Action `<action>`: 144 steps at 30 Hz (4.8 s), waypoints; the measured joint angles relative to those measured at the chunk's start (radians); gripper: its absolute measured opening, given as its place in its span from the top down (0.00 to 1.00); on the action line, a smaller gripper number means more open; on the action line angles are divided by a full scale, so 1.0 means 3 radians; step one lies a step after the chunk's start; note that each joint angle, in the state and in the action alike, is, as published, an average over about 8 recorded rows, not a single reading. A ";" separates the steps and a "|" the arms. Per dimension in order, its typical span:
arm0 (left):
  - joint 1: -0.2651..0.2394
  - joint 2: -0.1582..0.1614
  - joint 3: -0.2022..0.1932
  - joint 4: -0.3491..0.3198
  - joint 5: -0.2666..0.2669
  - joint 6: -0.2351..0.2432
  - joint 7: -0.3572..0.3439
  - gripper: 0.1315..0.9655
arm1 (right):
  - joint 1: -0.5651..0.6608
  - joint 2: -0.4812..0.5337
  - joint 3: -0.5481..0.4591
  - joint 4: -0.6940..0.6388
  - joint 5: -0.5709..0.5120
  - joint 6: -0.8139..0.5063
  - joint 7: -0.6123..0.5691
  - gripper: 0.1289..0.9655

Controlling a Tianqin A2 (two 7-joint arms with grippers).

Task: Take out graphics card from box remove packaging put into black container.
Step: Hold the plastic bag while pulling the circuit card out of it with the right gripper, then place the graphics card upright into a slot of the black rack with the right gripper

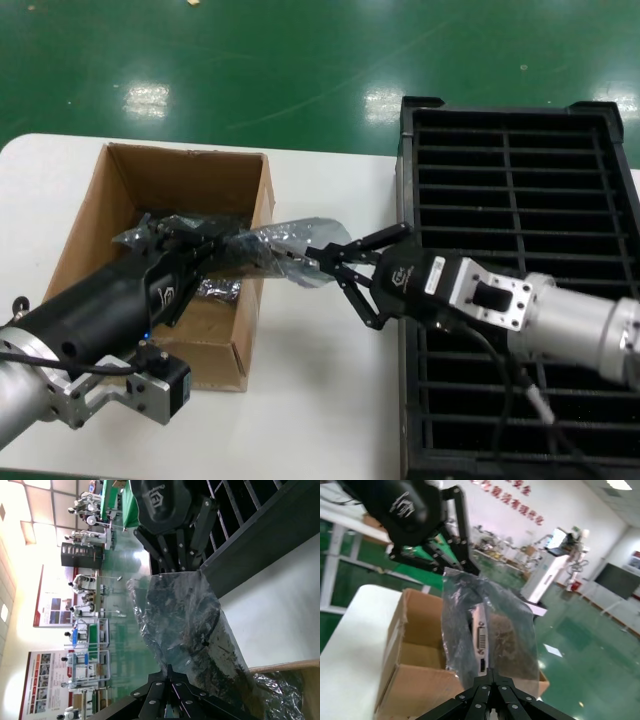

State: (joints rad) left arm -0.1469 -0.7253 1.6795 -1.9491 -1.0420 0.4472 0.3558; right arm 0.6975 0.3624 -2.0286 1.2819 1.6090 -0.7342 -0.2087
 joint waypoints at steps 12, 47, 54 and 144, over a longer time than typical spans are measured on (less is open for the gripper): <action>0.0000 0.0000 0.0000 0.0000 0.0000 0.0000 0.0000 0.99 | 0.0430 -0.0146 -0.0119 -0.0469 -0.0033 -0.0348 -0.0288 0.99; 0.0000 0.0000 0.0000 0.0000 0.0000 0.0000 0.0000 0.99 | 0.0548 -0.0435 -0.0053 -0.0870 0.0041 -0.0389 -0.0217 0.77; 0.0000 0.0000 0.0000 0.0000 0.0000 0.0000 0.0000 0.99 | 0.0509 -0.0496 -0.0047 -0.0891 0.0040 -0.0336 -0.0170 0.86; 0.0000 0.0000 0.0000 0.0000 0.0000 0.0000 0.0000 0.99 | -0.0705 0.1826 0.1025 0.2081 -0.0627 -0.0565 0.1966 0.93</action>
State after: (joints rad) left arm -0.1469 -0.7253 1.6795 -1.9491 -1.0420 0.4472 0.3558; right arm 0.4860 0.9103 -1.7211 1.9063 1.4210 -0.9037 0.3810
